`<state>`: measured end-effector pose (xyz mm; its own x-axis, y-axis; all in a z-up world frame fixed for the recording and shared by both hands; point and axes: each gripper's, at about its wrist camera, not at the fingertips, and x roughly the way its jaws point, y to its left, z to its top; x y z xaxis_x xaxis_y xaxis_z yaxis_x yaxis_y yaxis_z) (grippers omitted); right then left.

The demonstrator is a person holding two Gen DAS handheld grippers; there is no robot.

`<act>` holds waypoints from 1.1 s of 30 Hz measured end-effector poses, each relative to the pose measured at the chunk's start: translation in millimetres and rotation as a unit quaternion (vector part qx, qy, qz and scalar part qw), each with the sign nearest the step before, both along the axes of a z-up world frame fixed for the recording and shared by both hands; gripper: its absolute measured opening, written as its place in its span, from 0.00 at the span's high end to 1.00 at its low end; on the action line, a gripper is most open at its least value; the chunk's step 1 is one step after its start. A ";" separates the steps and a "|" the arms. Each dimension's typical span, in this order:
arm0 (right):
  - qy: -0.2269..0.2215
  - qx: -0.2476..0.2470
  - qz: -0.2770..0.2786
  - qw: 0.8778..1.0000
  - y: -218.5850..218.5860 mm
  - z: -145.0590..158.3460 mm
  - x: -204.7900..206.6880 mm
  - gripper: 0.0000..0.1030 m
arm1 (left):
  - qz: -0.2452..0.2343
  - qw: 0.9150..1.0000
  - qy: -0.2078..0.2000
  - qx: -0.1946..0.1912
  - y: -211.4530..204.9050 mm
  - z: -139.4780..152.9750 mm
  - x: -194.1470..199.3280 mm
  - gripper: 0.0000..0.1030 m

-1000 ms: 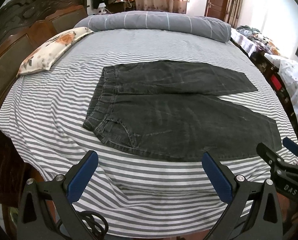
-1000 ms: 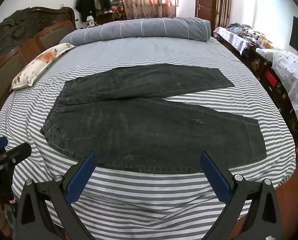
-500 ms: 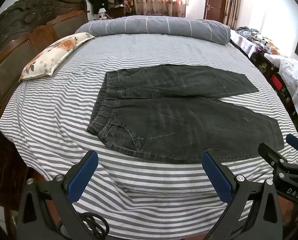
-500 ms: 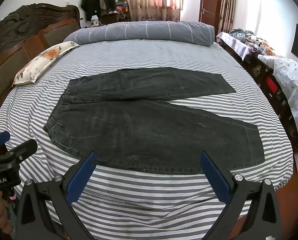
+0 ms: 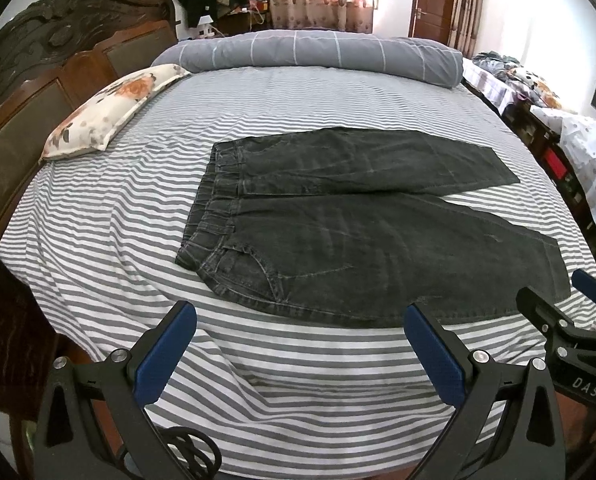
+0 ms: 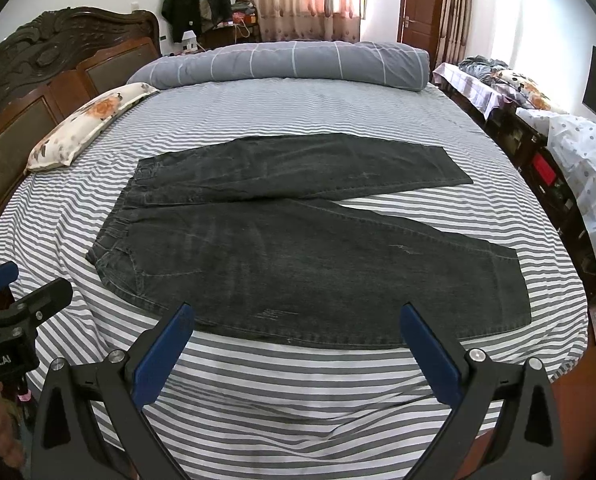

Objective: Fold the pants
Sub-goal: 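Move both tools toward the dark grey jeans on the bed, then grasp the elastic waistband of the jeans with the left tool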

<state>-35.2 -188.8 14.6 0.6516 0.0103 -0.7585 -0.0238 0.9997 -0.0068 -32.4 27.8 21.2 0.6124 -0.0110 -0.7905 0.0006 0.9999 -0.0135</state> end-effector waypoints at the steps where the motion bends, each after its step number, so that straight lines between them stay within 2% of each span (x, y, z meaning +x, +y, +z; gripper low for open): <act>1: 0.002 0.001 0.000 1.000 -0.1 -0.6 1.2 0.00 | 0.001 1.000 0.001 0.000 0.4 -0.5 1.3 0.00; 23: 0.007 -0.019 0.021 1.000 15.4 -2.4 26.8 0.01 | 0.000 1.000 -0.009 0.008 2.6 -2.8 21.0 0.00; 33: 0.006 -0.024 0.032 0.999 20.6 -5.8 43.5 0.01 | 0.000 1.000 0.000 -0.003 10.0 -8.3 38.7 0.00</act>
